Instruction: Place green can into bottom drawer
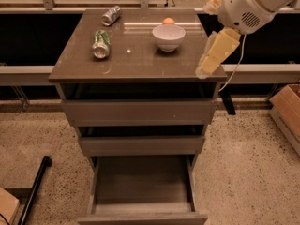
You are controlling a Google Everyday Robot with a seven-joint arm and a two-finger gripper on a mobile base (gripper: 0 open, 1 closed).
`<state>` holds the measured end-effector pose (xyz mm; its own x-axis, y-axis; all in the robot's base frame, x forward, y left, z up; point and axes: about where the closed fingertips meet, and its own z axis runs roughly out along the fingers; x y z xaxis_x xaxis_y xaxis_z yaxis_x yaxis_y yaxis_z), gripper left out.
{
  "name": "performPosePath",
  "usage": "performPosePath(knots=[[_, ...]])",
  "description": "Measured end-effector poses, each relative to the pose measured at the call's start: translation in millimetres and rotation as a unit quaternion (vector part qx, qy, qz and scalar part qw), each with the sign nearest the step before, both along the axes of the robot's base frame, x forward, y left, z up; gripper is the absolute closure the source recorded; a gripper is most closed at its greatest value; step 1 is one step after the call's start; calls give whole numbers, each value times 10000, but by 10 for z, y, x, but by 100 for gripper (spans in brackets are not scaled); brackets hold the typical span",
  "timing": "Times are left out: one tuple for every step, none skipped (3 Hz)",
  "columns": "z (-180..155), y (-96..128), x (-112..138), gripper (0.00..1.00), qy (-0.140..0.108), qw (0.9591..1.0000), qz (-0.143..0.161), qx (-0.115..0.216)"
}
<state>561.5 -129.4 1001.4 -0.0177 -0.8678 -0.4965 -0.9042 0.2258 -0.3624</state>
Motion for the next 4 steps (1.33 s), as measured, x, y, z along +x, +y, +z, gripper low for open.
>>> performPosePath(knots=[[-23, 24, -47, 0, 68, 9998, -57, 160], [-249, 345, -56, 0, 353, 9956, -329, 802], [-580, 744, 232, 0, 575, 9838, -740, 1532], [-792, 1107, 659, 0, 545, 9688, -1015, 2194]])
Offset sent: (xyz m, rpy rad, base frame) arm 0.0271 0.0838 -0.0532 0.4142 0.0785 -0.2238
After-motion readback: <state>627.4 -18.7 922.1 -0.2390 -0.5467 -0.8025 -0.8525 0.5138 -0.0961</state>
